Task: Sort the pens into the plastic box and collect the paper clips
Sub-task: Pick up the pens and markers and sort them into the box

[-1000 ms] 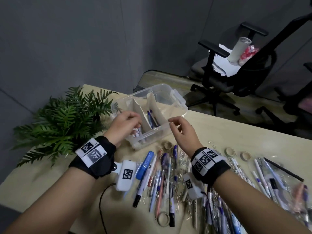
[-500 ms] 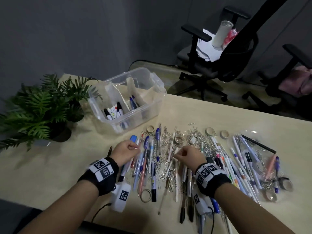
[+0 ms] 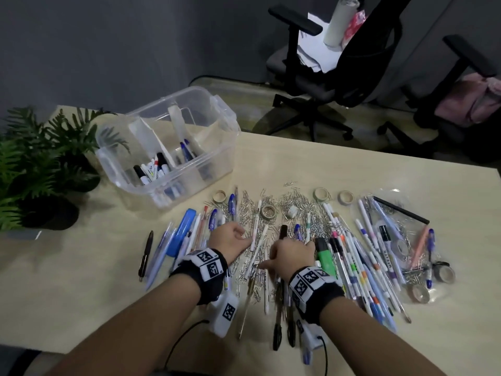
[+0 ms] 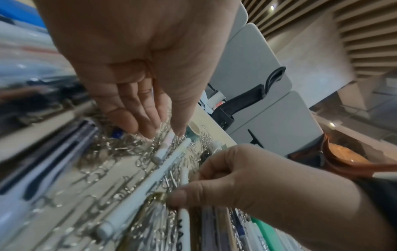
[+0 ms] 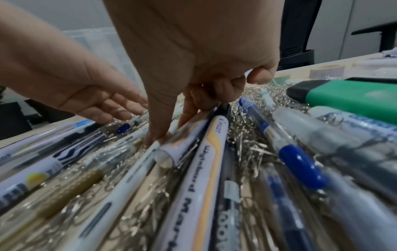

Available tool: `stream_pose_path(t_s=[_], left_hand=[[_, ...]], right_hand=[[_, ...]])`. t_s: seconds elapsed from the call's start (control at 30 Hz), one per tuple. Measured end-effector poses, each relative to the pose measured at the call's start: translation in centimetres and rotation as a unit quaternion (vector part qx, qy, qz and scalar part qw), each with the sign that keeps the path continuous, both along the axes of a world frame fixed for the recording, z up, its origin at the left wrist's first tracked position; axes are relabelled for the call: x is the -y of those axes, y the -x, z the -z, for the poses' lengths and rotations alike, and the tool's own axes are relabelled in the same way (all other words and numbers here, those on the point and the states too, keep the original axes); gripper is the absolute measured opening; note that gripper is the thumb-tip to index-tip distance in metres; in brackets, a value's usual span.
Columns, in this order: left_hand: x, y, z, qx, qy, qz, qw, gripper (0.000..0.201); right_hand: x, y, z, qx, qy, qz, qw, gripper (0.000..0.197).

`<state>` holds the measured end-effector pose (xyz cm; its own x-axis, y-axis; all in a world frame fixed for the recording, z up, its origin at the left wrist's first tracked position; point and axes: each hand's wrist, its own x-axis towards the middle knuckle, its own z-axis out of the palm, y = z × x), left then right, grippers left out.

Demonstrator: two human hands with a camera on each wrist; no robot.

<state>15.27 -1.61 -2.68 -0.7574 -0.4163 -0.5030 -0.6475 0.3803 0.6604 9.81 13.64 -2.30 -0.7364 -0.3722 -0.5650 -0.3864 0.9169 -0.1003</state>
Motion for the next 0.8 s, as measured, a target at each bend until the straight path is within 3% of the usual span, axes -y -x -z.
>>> stream_pose_path(t_s=[0.3,0.47,0.6,0.8], left_hand=[[-1.5,4.5,0.4,0.052,0.107,0.079,0.99,0.029],[-1.1,5.9,0.4,0.083,0.072,0.105,0.988,0.033],[-0.9,5.9,0.3,0.082,0.05,0.097,0.991,0.024],[0.9,4.6,-0.5,0.065,-0.02,0.043,0.997,0.023]], right_hand=[[-0.7,2.4,0.7,-0.021,0.084,0.087,0.992,0.027],[-1.1,2.9,0.8,-0.03,0.11,0.101,0.988,0.031],[-1.0,3.2,0.7,-0.038,0.072,0.052,0.995,0.035],[-0.1,3.6,0.8,-0.014,0.071,0.055,0.996,0.032]])
